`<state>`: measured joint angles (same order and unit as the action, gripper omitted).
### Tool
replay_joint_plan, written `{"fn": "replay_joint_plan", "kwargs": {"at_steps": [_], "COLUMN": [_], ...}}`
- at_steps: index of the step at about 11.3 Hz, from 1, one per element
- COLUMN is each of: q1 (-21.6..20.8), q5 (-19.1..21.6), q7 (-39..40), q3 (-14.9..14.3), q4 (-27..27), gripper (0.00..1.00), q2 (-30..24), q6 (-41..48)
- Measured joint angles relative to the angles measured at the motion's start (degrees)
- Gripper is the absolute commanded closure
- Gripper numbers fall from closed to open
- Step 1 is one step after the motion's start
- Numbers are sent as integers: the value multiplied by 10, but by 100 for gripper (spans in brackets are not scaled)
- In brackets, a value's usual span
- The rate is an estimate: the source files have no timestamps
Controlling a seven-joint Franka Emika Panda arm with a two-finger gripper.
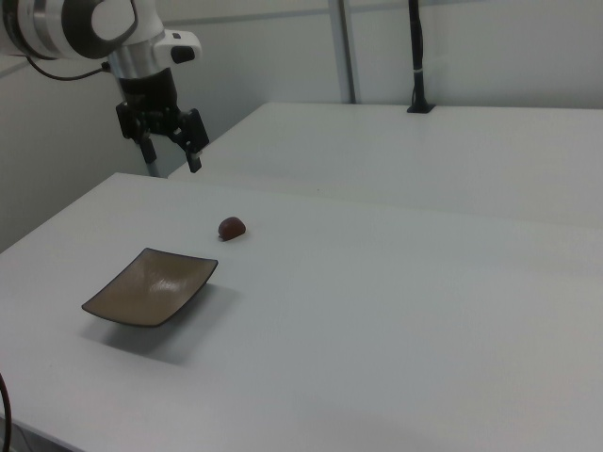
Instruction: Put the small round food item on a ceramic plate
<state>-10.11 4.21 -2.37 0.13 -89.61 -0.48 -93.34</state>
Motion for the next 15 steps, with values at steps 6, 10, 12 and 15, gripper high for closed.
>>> {"fn": "replay_joint_plan", "kwargs": {"at_steps": [6,10,12,15], "q1": [0,0,0,0], "q5": [0,0,0,0], "q7": [0,5,4,-80], "q3": [1,2,2,2], "q4": [-6,-7,-8,2], "gripper": [0,0,0,0], "q2": [0,1,8,30], "q6": [0,0,-23,-52]}}
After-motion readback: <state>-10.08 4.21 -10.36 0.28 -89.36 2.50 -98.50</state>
